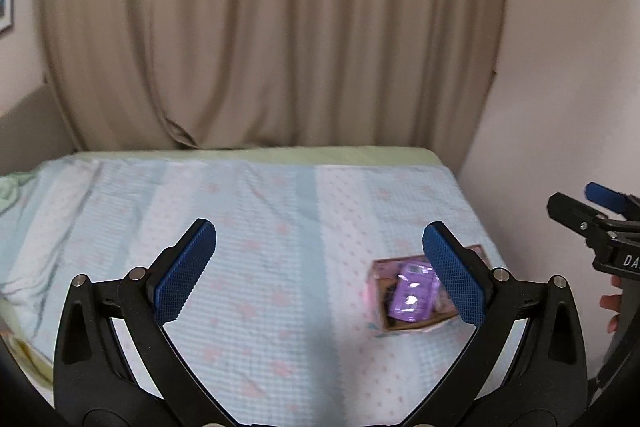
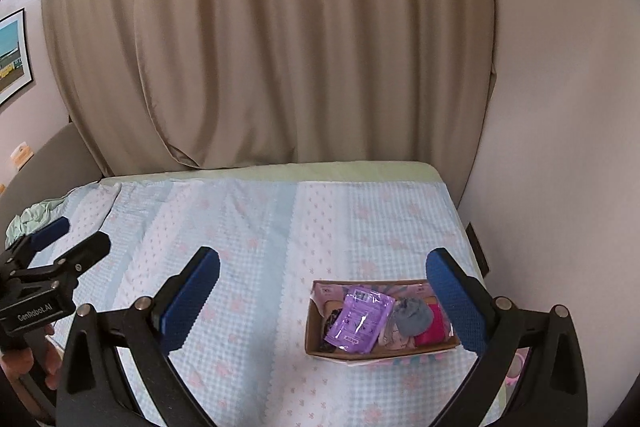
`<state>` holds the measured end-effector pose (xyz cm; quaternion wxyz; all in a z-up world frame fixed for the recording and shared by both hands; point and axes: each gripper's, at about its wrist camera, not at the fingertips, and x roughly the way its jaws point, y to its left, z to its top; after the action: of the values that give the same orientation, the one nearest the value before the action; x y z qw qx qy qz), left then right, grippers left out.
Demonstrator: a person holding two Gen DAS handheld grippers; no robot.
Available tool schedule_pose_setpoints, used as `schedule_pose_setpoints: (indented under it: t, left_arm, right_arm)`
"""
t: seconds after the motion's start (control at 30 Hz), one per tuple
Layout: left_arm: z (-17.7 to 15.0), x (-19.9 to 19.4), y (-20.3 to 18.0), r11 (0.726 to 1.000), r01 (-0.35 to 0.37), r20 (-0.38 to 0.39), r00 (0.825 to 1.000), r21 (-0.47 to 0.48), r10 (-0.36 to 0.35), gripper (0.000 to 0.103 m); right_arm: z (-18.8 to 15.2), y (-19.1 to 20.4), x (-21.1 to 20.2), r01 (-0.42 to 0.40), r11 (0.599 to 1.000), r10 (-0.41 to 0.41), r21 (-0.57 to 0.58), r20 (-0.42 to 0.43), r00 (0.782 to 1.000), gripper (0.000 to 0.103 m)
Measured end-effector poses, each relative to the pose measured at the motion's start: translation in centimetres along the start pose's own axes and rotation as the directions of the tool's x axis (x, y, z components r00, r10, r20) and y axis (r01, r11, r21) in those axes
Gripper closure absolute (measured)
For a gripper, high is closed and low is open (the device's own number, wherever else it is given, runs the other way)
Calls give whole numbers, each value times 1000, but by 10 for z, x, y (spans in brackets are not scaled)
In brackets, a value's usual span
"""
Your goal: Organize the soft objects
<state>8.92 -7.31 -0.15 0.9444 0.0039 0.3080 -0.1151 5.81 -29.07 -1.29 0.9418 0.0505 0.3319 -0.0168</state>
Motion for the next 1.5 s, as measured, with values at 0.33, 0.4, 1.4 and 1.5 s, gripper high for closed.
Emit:
schedule_pose_setpoints:
  t: [0.33, 0.4, 1.4, 1.5]
  left_arm:
    - [-11, -26, 27, 999, -44, 53, 998, -13, 44, 0]
    - [-13, -27, 28, 999, -40, 53, 998, -12, 41, 0]
    - [-11, -19, 20, 1000, -27, 54, 998, 11, 26, 0]
    - [-12, -20, 21, 1000, -28, 54, 998, 9, 27, 0]
  right_arm:
    - [-18, 19, -8, 32, 999, -31, -22, 30, 999, 0]
    - [-18, 21, -9, 38, 999, -38, -19, 34, 999, 0]
    - [-14, 19, -6, 64, 998, -64, 0, 26, 998, 0]
    - [-13, 19, -8, 65, 998, -65, 2, 28, 998, 0]
